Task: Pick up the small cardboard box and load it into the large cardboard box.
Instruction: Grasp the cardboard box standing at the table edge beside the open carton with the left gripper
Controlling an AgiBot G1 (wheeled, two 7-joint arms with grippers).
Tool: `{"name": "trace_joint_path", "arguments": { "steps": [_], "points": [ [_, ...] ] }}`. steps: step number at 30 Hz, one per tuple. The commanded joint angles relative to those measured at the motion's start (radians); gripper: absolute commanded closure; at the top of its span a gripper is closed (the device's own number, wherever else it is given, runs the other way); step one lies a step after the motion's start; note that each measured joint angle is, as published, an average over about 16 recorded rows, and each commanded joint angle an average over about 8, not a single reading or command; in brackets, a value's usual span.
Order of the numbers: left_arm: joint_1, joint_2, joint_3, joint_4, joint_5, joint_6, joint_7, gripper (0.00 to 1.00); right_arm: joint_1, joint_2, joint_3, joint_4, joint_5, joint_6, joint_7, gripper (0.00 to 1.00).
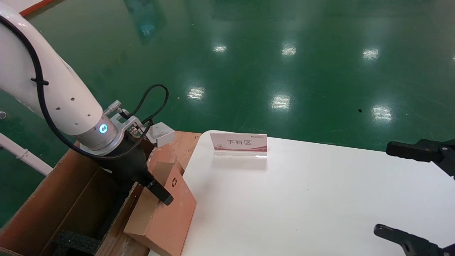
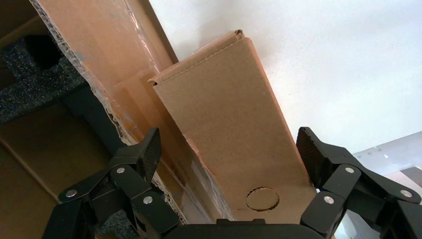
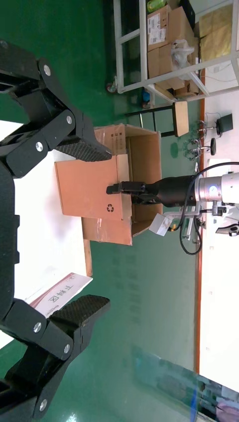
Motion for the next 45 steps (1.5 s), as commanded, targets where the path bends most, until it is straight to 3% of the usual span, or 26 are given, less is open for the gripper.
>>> {"name": "trace_joint_path", "arguments": {
  "steps": [1,30,45],
  "points": [
    [0.000,0.000,-0.001,0.000,0.000,0.000,0.000,1.00,0.000,0.000,0.000,0.000,0.000,0.000,0.000,1.00],
    [-0.009,0.005,-0.008,0.015,0.002,0.001,0.011,1.00,0.000,0.000,0.000,0.000,0.000,0.000,0.000,1.00],
    [-0.261,-0.005,-0.133,0.063,0.008,-0.003,0.076,1.00,0.001,0.000,-0.001,-0.001,0.001,0.000,-0.001,1.00]
  ]
}}
